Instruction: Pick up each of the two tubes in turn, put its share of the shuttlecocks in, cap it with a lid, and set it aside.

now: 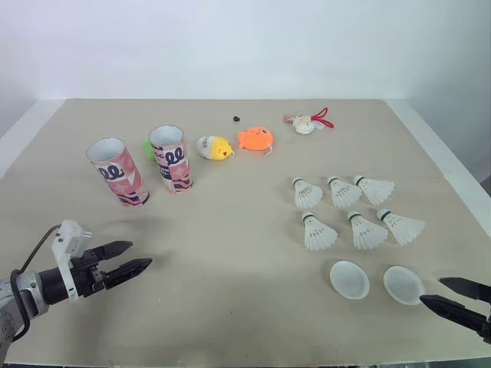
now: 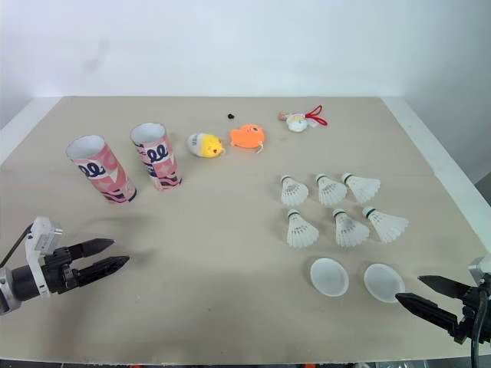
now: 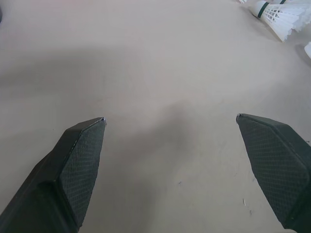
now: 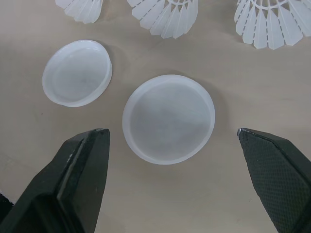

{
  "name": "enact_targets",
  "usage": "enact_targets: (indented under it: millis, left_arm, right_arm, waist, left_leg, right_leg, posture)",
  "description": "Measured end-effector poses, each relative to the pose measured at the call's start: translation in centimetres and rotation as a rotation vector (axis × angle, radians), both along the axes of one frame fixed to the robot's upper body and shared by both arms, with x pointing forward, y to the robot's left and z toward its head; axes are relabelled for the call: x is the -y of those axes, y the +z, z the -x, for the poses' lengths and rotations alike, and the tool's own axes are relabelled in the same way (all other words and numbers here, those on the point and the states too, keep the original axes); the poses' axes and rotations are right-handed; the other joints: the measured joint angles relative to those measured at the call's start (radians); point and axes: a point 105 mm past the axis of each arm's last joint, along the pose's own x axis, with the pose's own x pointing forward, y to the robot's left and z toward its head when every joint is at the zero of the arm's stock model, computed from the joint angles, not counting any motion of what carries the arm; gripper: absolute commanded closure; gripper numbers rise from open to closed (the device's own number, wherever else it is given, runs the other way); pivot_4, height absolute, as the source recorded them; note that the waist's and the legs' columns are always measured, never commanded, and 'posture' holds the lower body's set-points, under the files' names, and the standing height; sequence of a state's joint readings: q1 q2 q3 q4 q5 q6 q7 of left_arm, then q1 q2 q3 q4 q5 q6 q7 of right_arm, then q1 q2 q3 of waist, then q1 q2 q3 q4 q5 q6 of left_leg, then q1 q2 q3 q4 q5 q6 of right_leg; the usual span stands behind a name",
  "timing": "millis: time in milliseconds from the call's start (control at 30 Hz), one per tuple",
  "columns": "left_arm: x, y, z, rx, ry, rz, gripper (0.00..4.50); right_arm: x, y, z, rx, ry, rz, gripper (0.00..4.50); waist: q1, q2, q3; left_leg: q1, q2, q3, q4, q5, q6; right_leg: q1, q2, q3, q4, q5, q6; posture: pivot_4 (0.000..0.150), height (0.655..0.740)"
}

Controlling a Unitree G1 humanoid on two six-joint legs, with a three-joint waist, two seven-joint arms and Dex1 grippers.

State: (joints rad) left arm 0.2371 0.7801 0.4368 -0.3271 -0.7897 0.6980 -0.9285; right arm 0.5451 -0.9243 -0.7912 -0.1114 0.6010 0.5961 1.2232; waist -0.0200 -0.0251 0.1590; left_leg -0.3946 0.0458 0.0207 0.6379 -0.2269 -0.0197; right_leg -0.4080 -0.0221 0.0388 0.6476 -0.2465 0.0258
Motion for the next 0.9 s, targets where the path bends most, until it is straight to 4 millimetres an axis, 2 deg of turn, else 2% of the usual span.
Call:
enact_targets:
  millis: [633, 800, 900]
  left_arm:
    - [0.8, 0.2, -0.3, -0.016, -0.006, 0.052, 0.02]
    - [1.0, 0.3, -0.7, -0.004, 0.010, 0.064, 0.02]
    - [1.1, 0.2, -1.0, -0.007, 0.046, 0.094, 0.02]
  right_arm:
    - [-0.2, 0.0, -0.2, -0.002, 0.002, -0.009, 0.02]
    - [-1.4, 0.1, -1.1, 0.009, 0.044, -0.021, 0.02]
    - [-2.2, 1.1, -2.1, 0.057, 0.074, -0.040, 0.02]
  waist:
    - [0.000, -0.001, 0.000]
    - [-0.002, -0.001, 0.000]
    - [-0.002, -0.001, 0.000]
  left_leg:
    - [0.002, 0.000, 0.006, 0.000, 0.000, 0.000]
    - [0.003, 0.000, 0.007, 0.000, 0.000, 0.000]
    - [0.003, 0.000, 0.007, 0.000, 0.000, 0.000]
  right_leg:
    - [0.000, 0.000, 0.006, 0.000, 0.001, 0.002]
    - [0.000, 0.001, 0.007, 0.000, 0.002, 0.002]
    - [0.000, 0.001, 0.008, 0.000, 0.002, 0.003]
  posture:
    - [0.150, 0.7400]
    - [0.150, 0.7400]
    - [0.150, 0.7400]
